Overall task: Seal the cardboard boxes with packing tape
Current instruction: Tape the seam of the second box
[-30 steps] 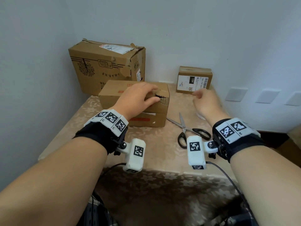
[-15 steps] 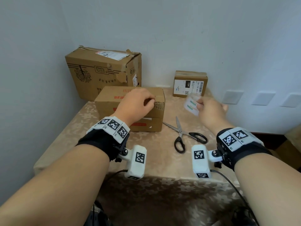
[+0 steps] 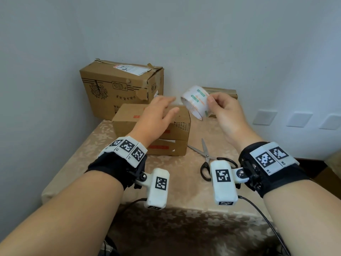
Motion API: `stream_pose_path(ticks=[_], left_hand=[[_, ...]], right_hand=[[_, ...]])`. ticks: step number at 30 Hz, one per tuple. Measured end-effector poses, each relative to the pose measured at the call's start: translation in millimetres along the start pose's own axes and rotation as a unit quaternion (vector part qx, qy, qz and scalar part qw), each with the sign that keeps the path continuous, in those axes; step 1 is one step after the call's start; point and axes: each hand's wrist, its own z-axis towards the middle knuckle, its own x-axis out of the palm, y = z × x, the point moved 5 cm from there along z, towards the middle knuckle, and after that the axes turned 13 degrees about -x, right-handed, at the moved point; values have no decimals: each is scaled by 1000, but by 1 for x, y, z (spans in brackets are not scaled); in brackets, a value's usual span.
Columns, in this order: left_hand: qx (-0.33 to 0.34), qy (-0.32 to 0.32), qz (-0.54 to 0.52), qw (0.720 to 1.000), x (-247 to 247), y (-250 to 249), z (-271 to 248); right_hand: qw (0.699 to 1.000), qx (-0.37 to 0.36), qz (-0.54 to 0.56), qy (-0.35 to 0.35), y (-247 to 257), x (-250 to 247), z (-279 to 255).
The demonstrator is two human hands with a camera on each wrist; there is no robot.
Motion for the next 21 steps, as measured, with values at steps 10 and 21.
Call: stream_pose_path(ticks=[10, 21], left_hand=[[-31, 108, -270, 956, -33, -32, -9], [-14, 89, -278, 956, -44, -45, -16]], right_hand=[[984, -2, 137, 111, 39, 23, 3], [969, 71, 210, 111, 44, 28, -4]])
